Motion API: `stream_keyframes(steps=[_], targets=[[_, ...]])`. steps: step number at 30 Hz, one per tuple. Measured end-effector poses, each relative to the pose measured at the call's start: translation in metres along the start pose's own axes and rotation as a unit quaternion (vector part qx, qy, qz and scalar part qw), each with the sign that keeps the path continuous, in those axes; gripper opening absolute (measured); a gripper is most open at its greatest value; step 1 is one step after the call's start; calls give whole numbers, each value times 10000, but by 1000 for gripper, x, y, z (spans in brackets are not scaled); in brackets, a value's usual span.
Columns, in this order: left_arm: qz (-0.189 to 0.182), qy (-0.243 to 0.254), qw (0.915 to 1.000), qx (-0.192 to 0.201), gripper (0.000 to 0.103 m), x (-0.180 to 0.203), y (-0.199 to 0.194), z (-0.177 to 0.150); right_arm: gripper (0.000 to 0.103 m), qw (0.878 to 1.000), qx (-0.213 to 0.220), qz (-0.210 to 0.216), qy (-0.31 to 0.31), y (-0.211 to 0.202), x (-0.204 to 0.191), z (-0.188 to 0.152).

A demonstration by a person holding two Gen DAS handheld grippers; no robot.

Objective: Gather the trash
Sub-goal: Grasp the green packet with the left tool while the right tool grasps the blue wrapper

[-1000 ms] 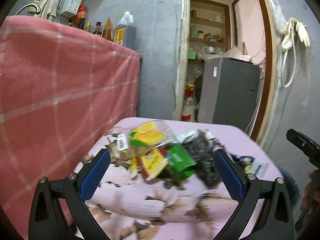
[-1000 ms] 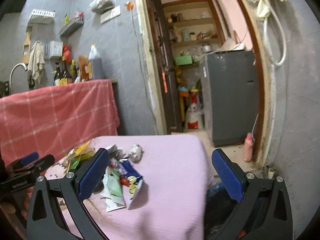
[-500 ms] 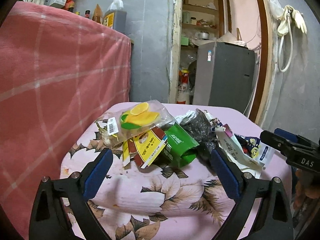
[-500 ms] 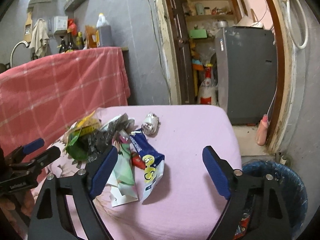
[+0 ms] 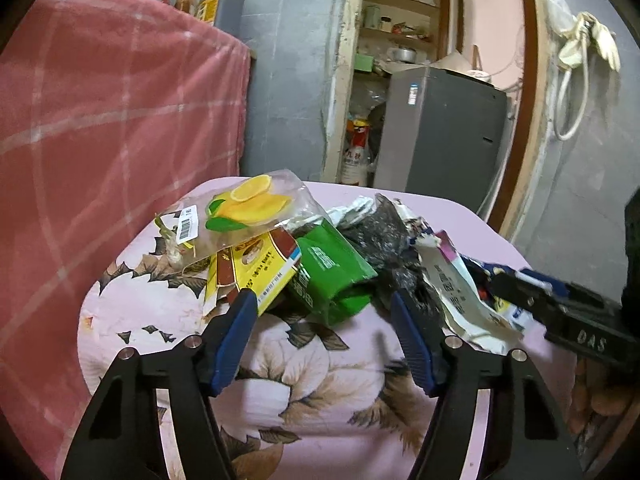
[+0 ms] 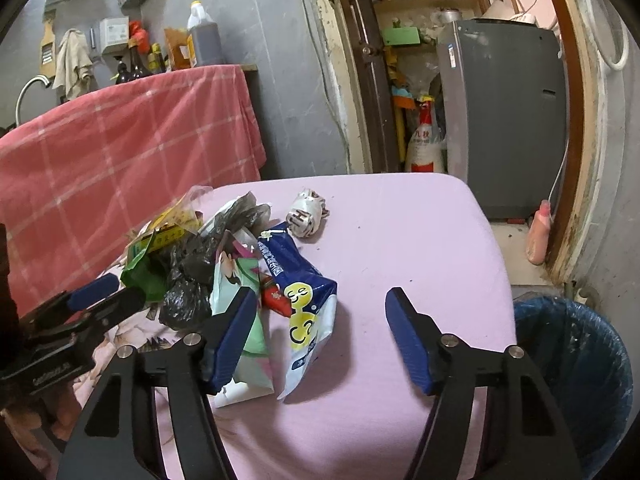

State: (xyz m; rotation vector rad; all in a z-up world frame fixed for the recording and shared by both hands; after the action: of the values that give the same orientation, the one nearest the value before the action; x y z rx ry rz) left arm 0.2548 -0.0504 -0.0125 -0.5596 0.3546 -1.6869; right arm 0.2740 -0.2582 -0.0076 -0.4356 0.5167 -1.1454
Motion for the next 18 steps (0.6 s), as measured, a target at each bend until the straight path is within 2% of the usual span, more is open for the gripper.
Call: stream_keyframes(steps=[4,7,9,10,11,12,13,16,17,18], targets=[[98,-129,9998,-90,53,-3,8,4,63,10000,-56,13,19,4,-1,1],[158,-207,9996,-136,45,-5,10,6,57,9999,-111,32,59,6,0,0],[175,-286,9993,-181,34,-6,10,5,50,9998,-149,57,88,7,1,0],[140,-337,9991,-235,29,-7,11,5,50,9998,-165,74,101,7,1,-1],[102,-380,9988,-303,19,-8,13,4,49,9997,-180,94,114,8,1,-1],[106,-407,9985,-348,16,-7,14,4,46,9996,-203,108,131,8,1,-2],[164,-438,9983,-352,15,-8,14,3,44,9996,-222,124,145,8,1,-2],[192,-508,9981,-294,12,-9,11,4,26,9992,-292,154,211,9,2,-3],[226,-513,9981,-259,9,-9,8,4,17,9991,-307,171,237,10,3,-4],[263,-509,9981,-224,8,-8,6,5,17,9990,-302,166,270,9,4,-4]])
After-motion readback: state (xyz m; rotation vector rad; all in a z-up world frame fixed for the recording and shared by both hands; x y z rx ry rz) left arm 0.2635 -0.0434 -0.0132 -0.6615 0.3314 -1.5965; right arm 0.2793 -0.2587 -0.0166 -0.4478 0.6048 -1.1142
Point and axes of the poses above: each gripper's, at about its wrist camera, not at the fingertips, and y roughly the way its jaws point, x to its right, z to its top, the point moved 3 cm from there along y, roughly the way its jaws point, and after that the axes turned 1 degree about -z, right-handed, at the moved point
